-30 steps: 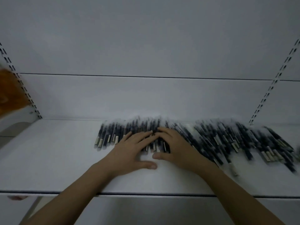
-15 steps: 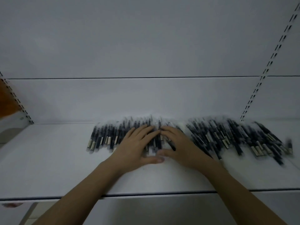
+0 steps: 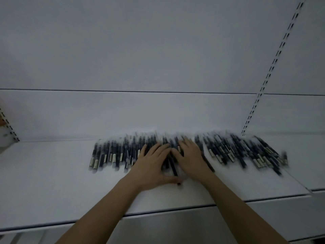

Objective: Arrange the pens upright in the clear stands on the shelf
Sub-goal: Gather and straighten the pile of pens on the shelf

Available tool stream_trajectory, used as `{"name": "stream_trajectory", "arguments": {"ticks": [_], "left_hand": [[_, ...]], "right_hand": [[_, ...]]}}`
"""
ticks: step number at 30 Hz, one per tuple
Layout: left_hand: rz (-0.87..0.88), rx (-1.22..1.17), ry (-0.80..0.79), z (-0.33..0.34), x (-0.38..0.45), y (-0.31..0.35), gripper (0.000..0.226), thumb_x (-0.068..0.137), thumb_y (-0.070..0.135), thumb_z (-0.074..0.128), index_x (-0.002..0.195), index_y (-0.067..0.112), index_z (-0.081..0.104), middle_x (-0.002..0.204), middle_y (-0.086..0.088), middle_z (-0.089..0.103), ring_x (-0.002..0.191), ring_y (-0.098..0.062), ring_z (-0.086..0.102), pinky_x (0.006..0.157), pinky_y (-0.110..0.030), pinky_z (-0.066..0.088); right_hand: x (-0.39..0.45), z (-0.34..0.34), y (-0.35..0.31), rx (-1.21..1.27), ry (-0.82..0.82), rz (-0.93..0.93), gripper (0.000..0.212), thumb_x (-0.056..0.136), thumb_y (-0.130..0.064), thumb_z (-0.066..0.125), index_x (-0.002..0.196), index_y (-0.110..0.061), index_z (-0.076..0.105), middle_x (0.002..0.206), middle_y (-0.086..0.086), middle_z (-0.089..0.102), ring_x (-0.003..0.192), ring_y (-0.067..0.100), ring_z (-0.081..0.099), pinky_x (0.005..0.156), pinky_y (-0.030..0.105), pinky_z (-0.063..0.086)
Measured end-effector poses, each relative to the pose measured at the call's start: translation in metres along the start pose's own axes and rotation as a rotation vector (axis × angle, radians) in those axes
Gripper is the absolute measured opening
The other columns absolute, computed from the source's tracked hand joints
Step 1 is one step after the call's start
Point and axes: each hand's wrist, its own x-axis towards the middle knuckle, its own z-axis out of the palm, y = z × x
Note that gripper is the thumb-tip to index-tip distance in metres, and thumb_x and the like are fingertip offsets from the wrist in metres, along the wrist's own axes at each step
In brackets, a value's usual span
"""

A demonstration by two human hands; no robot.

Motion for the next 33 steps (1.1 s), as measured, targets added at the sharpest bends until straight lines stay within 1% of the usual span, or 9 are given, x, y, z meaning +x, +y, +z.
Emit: {"name": "stream_trajectory", "arguments": {"ticks": [3, 7, 12, 15, 19, 24, 27, 29, 33], "left_hand": [[0.045, 0.011, -0.043, -0.003, -0.001, 0.000, 0.113, 0.063, 0.097, 0.034, 0.157, 0.037, 0.011, 0.165, 0.016, 0.005, 0.152, -0.012, -0.009, 0.121, -0.056, -0.006], [0.050, -0.015, 0.015, 0.000, 0.001, -0.003, 0.098, 0.068, 0.094, 0.025, 0.153, 0.045, 0.018, 0.165, 0.015, 0.009, 0.153, -0.013, -0.004, 0.121, -0.056, -0.006], [0.059, -0.037, 0.178, 0.010, 0.003, -0.010, 0.061, 0.093, 0.065, 0.029, 0.149, 0.042, 0.033, 0.158, 0.010, 0.029, 0.150, -0.016, 0.017, 0.121, -0.057, 0.007], [0.127, -0.019, 0.203, 0.007, 0.001, -0.006, 0.069, 0.086, 0.073, 0.020, 0.144, 0.043, 0.043, 0.151, 0.009, 0.039, 0.144, -0.016, 0.027, 0.120, -0.057, 0.011], [0.199, 0.018, 0.061, 0.002, -0.004, 0.000, 0.090, 0.072, 0.091, 0.036, 0.149, 0.043, 0.035, 0.155, 0.014, 0.033, 0.145, -0.010, 0.023, 0.122, -0.052, 0.002], [0.198, -0.019, 0.168, 0.004, -0.002, -0.001, 0.070, 0.084, 0.073, 0.030, 0.140, 0.037, 0.050, 0.145, 0.011, 0.049, 0.136, -0.011, 0.041, 0.123, -0.046, 0.013], [0.273, 0.001, 0.359, 0.017, 0.004, -0.007, 0.044, 0.093, 0.048, 0.039, 0.120, 0.030, 0.068, 0.122, 0.007, 0.067, 0.114, -0.014, 0.063, 0.108, -0.053, 0.043], [0.276, -0.006, 0.382, 0.019, 0.011, -0.011, 0.034, 0.095, 0.039, 0.047, 0.119, 0.028, 0.069, 0.119, 0.005, 0.069, 0.110, -0.016, 0.066, 0.105, -0.052, 0.046], [0.266, -0.002, 0.296, 0.006, 0.015, 0.002, 0.056, 0.094, 0.061, 0.034, 0.133, 0.030, 0.059, 0.136, 0.007, 0.060, 0.126, -0.016, 0.055, 0.114, -0.047, 0.035]], "right_hand": [[-0.003, -0.007, -0.007, 0.288, 0.039, -0.036, 0.055, 0.107, -0.039, 0.038, 0.156, -0.019, 0.026, 0.167, -0.002, 0.009, 0.154, 0.014, 0.003, 0.124, 0.035, 0.010], [-0.024, -0.019, 0.013, 0.261, 0.202, -0.049, 0.047, 0.105, -0.026, 0.047, 0.151, -0.019, 0.037, 0.161, -0.001, 0.027, 0.150, 0.014, 0.019, 0.120, 0.028, 0.015], [-0.038, -0.022, 0.045, 0.157, 0.204, 0.107, 0.060, 0.098, -0.042, 0.056, 0.151, -0.022, 0.036, 0.162, 0.003, 0.026, 0.149, 0.023, 0.020, 0.121, 0.043, 0.022], [-0.040, -0.013, 0.040, 0.135, 0.118, 0.185, 0.076, 0.095, -0.049, 0.058, 0.156, -0.020, 0.024, 0.166, 0.004, 0.013, 0.152, 0.022, 0.010, 0.121, 0.042, 0.019], [-0.033, -0.004, 0.023, 0.209, 0.047, 0.130, 0.073, 0.097, -0.048, 0.057, 0.156, -0.021, 0.023, 0.166, 0.001, 0.012, 0.153, 0.020, 0.010, 0.123, 0.042, 0.021], [-0.032, -0.017, 0.018, 0.212, 0.020, 0.057, 0.059, 0.097, -0.031, 0.063, 0.149, -0.020, 0.039, 0.155, 0.001, 0.038, 0.138, 0.019, 0.040, 0.113, 0.028, 0.034], [-0.040, -0.030, 0.023, 0.207, -0.026, 0.026, 0.058, 0.098, -0.025, 0.062, 0.150, -0.021, 0.037, 0.155, -0.004, 0.037, 0.139, 0.016, 0.038, 0.105, 0.020, 0.031], [-0.042, -0.039, 0.027, 0.276, -0.011, 0.022, 0.056, 0.098, -0.027, 0.062, 0.149, -0.023, 0.039, 0.155, -0.004, 0.036, 0.140, 0.015, 0.037, 0.103, 0.020, 0.031], [-0.032, -0.047, 0.029, 0.366, 0.103, 0.105, 0.051, 0.100, -0.031, 0.058, 0.146, -0.017, 0.042, 0.152, 0.004, 0.040, 0.137, 0.021, 0.041, 0.099, 0.025, 0.033]]}}
